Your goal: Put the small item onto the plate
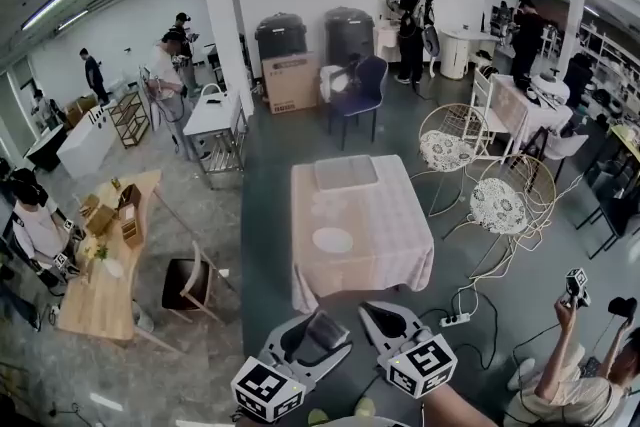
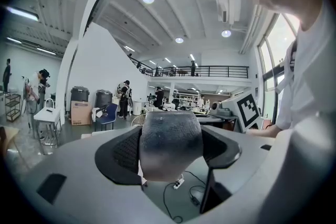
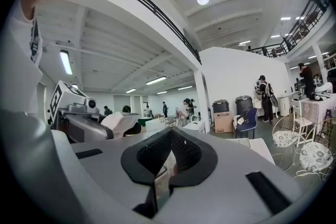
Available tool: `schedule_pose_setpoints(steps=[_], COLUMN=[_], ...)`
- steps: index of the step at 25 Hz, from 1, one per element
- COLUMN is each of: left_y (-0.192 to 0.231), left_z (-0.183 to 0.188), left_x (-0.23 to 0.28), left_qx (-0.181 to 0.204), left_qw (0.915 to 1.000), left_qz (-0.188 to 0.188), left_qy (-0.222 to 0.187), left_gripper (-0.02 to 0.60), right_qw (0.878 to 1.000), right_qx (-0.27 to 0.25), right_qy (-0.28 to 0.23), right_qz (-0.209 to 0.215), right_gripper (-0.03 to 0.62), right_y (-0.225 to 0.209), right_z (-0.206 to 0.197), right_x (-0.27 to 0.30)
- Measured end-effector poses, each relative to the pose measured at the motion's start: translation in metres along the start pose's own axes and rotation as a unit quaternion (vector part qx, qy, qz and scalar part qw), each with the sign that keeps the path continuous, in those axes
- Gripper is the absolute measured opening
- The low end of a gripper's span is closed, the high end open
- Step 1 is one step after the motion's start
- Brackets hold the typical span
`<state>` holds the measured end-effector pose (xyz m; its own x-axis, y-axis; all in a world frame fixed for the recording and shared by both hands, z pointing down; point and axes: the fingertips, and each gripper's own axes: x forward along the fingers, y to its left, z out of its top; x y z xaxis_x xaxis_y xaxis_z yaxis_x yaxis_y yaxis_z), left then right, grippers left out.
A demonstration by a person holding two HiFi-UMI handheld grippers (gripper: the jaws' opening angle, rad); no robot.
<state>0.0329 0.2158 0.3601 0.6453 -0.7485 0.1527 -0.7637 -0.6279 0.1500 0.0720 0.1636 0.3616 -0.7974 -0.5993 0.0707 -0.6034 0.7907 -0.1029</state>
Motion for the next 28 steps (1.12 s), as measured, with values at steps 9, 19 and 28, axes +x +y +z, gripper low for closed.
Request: schedule_pose_setpoints(steps=[9,19,28], left_y=[0.017,0.009,0.018], left_z=[-0.002,-0.009,-0.011], left_x=[0.011,0.041,0.059], left_qx=[0.022,0.023,0.032], left_qw=[0.9997,0.9995,0.9987], left_qz=[0.010,0.022,0.032], left_qy=[0.002,0.007,0.022], left_gripper=[0.316,0.316,0.316], right_qw=[0.999,0.998,0.997], right_qx=[0.042,0.056,0.065], right_qy=[-0.015,-0.030,-0.035], right_qz=[0.020,0.016,0.023], right_gripper=[0.014,0.014,0.014], right_y=[-0.011,-0.049,-0.067], right_z=[-0.008,-0.010,-0.012], right_x=[-0.007,-0.022,-0.013])
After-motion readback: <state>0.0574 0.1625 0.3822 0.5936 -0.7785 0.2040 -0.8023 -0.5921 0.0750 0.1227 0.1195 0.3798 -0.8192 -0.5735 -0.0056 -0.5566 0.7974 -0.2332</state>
